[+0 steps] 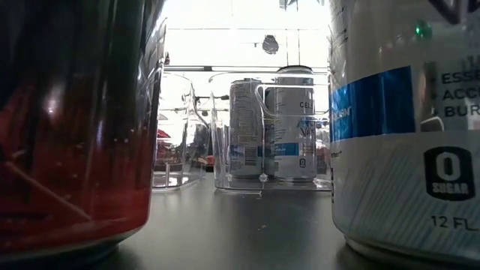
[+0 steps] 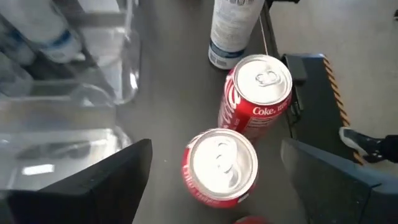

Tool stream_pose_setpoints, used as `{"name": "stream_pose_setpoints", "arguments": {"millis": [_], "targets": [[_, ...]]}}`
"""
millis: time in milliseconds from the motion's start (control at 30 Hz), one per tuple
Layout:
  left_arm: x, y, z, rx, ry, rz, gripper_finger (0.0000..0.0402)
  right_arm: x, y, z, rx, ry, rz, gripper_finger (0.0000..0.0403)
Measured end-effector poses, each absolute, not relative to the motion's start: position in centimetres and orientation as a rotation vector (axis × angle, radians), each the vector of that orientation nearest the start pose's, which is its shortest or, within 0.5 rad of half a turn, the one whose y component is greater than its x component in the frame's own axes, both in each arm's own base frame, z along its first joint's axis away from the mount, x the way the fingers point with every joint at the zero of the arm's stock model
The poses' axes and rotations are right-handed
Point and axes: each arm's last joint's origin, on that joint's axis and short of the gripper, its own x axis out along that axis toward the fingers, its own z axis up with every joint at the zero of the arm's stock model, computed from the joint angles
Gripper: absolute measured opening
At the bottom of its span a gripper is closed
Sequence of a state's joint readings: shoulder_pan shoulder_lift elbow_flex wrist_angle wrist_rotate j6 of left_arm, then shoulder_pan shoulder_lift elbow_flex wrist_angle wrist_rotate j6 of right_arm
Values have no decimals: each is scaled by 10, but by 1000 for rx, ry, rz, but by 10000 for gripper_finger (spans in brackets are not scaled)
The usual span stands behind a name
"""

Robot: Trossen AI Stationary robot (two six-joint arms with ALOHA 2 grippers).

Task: Sort soda cans
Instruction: Put the left red soda can into the left transparent bin

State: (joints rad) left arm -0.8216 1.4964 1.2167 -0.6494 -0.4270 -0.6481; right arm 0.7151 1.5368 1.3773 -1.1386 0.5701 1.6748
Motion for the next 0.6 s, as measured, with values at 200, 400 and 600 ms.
{"name": "stream_pose_setpoints", "arguments": {"millis": [200, 400, 600], "targets": [[231, -227, 265, -139, 892, -136, 366, 227, 177, 299, 658, 813, -642, 345], [238, -230, 252, -122, 926, -120, 366, 227, 177, 299, 597, 832, -612, 345], [247, -228, 239, -111, 961, -89, 366, 227, 177, 299, 588, 834, -608, 345]]}}
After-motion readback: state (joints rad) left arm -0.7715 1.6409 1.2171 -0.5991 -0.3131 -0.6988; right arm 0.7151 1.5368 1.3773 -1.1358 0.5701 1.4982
